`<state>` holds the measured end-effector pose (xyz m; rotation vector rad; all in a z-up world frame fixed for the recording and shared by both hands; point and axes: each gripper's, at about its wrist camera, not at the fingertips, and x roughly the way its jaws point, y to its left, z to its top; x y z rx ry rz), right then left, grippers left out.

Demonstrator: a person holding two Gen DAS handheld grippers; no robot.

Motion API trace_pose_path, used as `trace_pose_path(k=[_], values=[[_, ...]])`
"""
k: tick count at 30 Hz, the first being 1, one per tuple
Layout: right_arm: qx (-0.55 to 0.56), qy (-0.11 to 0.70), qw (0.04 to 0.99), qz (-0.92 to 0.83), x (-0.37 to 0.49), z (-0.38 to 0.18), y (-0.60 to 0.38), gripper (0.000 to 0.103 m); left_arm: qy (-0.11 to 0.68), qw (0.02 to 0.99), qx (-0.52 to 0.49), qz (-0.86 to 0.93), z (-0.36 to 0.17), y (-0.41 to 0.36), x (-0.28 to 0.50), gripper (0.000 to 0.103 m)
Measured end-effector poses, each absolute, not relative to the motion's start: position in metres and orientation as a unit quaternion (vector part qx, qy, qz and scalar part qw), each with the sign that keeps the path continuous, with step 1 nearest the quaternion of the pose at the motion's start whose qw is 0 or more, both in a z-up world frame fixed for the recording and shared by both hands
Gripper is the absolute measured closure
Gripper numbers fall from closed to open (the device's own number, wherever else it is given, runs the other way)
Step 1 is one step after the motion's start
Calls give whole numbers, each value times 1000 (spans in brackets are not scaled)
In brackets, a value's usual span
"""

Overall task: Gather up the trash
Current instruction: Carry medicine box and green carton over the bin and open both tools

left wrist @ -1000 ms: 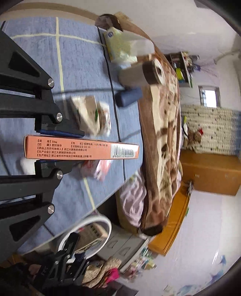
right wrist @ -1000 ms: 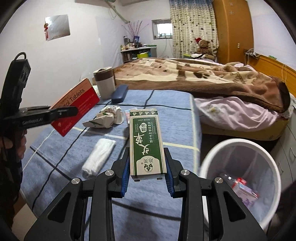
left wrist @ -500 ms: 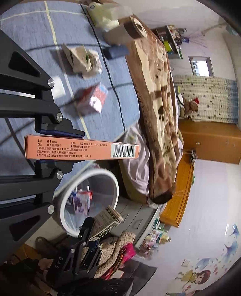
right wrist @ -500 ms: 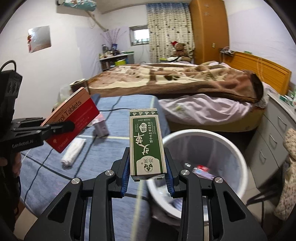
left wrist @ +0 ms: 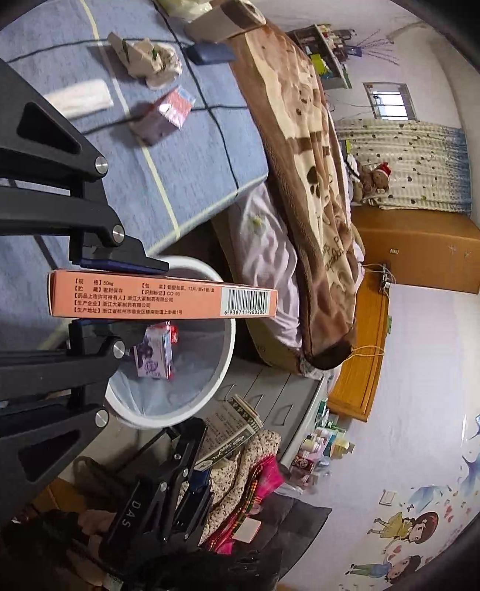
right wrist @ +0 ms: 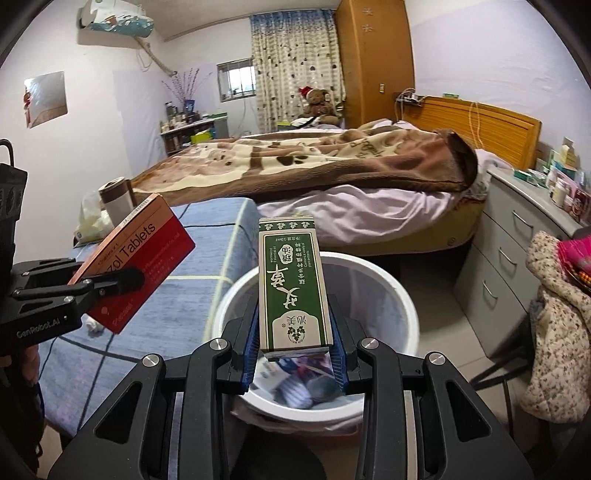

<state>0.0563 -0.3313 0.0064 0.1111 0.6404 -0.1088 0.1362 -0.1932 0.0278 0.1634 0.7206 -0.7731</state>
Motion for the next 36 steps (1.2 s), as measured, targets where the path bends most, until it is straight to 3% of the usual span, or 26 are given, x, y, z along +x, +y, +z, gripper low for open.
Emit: trace_pose_path(k=[26, 31, 33, 36], values=[[62, 372, 923, -80, 71, -22, -365, 69, 376, 845, 64, -374, 0, -258, 135, 84], [59, 375, 920, -95, 74, -24, -369, 68, 374, 846, 55, -376, 0, -256, 139, 67], [61, 376, 919, -99, 73, -24, -369, 68, 375, 844, 52, -379, 0, -254, 140, 66], [64, 374, 919, -101, 72, -24, -369, 54, 376, 844, 51, -378, -1, -253, 141, 65]])
